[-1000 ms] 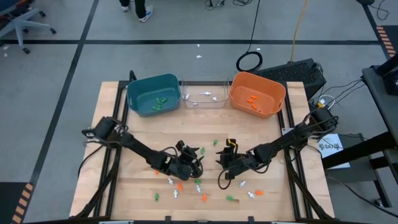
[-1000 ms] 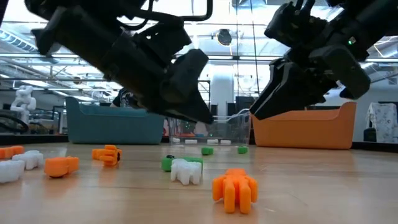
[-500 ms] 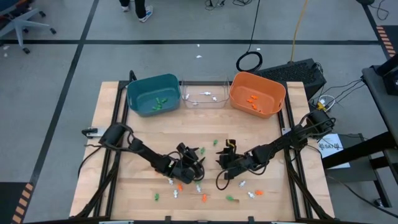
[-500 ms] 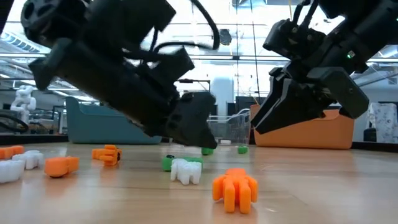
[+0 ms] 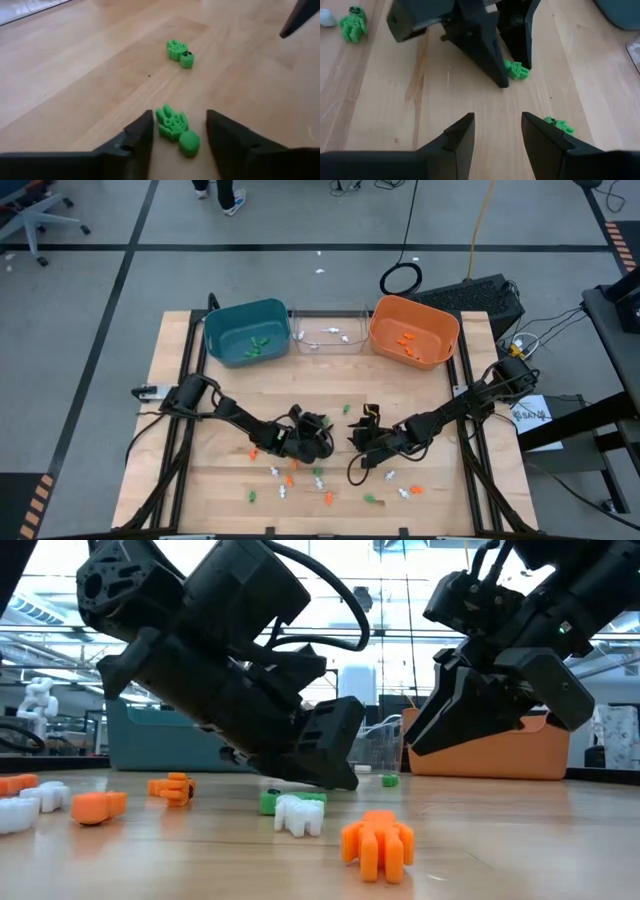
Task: Sort Halloween decoration
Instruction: Put the green skeleton toy into the blue bin
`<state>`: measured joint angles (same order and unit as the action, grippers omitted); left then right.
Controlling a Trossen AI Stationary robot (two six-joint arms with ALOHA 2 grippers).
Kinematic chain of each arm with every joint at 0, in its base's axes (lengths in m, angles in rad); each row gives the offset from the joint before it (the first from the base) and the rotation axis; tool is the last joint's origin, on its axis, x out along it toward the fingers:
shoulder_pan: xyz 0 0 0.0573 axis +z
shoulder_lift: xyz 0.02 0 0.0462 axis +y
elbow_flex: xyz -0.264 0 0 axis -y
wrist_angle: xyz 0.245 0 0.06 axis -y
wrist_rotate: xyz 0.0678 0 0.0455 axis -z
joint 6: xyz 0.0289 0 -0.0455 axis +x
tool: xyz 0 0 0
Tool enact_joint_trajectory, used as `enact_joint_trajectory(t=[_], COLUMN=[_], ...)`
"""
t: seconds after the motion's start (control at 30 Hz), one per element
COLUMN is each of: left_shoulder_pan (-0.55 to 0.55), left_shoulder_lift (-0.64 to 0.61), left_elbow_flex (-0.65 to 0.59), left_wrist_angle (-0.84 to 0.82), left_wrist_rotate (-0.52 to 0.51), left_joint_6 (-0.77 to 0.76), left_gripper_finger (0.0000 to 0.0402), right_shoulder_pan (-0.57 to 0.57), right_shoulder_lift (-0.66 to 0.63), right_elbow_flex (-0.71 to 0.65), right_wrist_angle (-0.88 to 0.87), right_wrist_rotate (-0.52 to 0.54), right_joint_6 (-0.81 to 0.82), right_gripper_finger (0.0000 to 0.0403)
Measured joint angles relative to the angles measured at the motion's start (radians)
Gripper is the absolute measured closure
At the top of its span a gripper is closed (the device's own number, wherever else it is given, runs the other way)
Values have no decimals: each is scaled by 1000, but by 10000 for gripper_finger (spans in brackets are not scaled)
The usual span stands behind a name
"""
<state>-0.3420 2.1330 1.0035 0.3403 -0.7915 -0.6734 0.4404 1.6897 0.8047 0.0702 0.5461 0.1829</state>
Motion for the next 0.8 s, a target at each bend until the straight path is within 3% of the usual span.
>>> enact_joint_trajectory(t=[0.27,0.47,0.8], left_shoulder_pan=[2,2,-19], left_shoulder_lift=[1,-18,-147], left_elbow_flex=[2,0,-3], left_wrist_angle=[-7,-19,-102], left_wrist_rotate=[12,28,23], left_joint_6=[56,186,665], left_gripper_finger=[381,381,380], right_shoulder_pan=[0,0,0], right_shoulder_lift=[0,0,0], right_elbow_flex=[0,0,0], right_wrist_angle=[-1,0,1], right_wrist_rotate=[0,0,0], right_joint_6=[0,7,15], right_gripper_finger=[257,257,257])
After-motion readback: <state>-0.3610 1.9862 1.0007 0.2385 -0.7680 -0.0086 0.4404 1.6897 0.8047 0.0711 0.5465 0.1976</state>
